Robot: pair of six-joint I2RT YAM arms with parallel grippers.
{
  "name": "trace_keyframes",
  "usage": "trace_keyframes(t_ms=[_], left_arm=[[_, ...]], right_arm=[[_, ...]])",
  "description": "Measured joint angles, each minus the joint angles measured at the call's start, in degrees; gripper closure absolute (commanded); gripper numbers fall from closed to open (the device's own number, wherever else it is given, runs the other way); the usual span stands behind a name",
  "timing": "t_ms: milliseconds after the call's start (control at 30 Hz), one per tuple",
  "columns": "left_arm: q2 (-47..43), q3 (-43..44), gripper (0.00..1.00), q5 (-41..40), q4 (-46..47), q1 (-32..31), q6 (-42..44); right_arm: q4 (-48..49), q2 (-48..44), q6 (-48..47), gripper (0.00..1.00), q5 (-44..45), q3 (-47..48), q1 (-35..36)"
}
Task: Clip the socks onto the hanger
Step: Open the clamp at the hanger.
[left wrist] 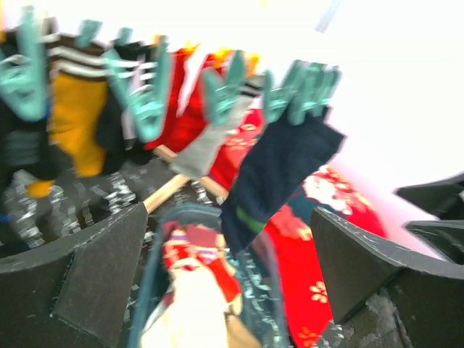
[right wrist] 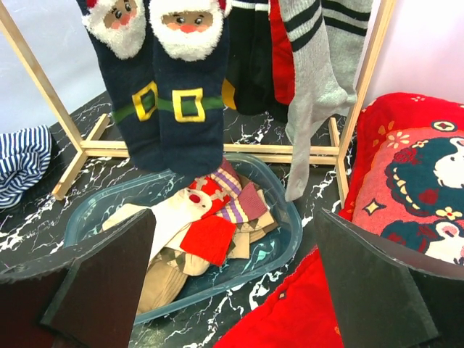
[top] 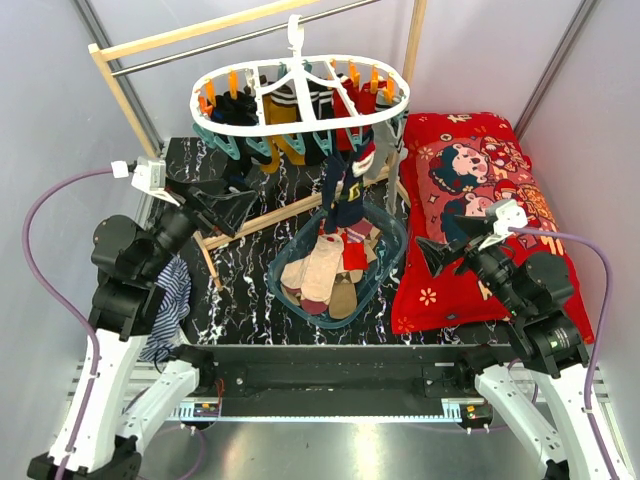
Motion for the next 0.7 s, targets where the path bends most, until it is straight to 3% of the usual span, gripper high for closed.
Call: trace_keyframes(t_ms=[167,333,467,700], left_arm=[[1.14,3.41,0.01,-3.39,0.48,-7.48,-1.03],[4.92,8.61,0.01,-12.0,2.27,-19.12,-1.42],[11.56,13.62,0.02,-24.33,2.08,-30.51,-0.48],[21.77,21.22,0.12,-41.99,-1.49,-38.01,2.91]], right_arm=[[0.22,-0.02,0.0,0.0,-0.04,-0.15,0.0],[0.76,-0.33,0.0,0.0,-0.02,-1.46,0.0],[1.11,-1.07,-0.02,0.0,0.0,-2.6,0.0],[1.99,-4.85,-0.09,0.0,0.31,-4.15,0.0]])
